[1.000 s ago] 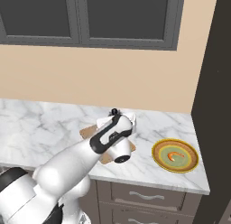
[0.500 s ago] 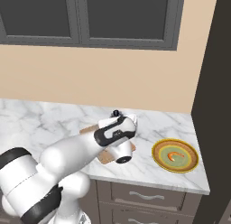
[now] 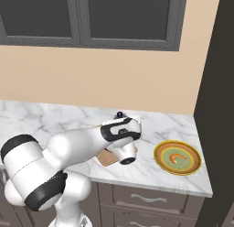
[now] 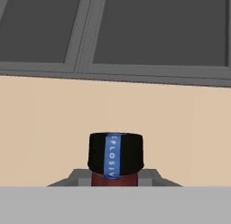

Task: Pick the shrimp from the plate and place it on the cutting board. Then pick the condiment bottle from the cabinet and place it next to the cutting board.

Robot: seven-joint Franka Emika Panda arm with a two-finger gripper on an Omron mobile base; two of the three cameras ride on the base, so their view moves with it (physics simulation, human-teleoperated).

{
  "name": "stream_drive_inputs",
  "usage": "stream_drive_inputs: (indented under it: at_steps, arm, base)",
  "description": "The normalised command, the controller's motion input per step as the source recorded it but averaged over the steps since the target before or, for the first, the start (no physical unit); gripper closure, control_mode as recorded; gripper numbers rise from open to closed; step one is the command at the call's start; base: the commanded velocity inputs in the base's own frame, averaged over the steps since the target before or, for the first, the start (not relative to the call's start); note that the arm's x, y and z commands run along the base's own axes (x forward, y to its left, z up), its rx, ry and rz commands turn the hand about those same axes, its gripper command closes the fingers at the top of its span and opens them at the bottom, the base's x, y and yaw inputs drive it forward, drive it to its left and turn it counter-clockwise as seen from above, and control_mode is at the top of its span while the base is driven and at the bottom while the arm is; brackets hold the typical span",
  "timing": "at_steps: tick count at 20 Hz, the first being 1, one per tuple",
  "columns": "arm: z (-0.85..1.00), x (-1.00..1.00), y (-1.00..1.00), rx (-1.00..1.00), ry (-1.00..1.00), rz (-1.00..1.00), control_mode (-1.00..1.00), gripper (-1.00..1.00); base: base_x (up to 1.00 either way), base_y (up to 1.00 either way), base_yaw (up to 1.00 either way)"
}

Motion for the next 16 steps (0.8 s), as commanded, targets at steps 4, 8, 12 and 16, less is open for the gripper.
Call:
stream_drive_inputs:
  at_steps: [4,8,12,16]
  arm:
    - [-0.09,0.1,-0.01,0.0,0.0,0.0,-1.0,1.0]
    - [-0.05,0.05,0.0,0.0,0.0,0.0,-1.0,1.0]
    - [-0.04,0.05,0.0,0.0,0.0,0.0,-1.0,1.0]
    - [-0.05,0.08,0.0,0.0,0.0,0.0,-1.0,1.0]
  base:
    - [0.0,0.0,0.0]
    - [0.0,0.0,0.0]
    - [0.0,0.0,0.0]
    - [0.0,0.0,0.0]
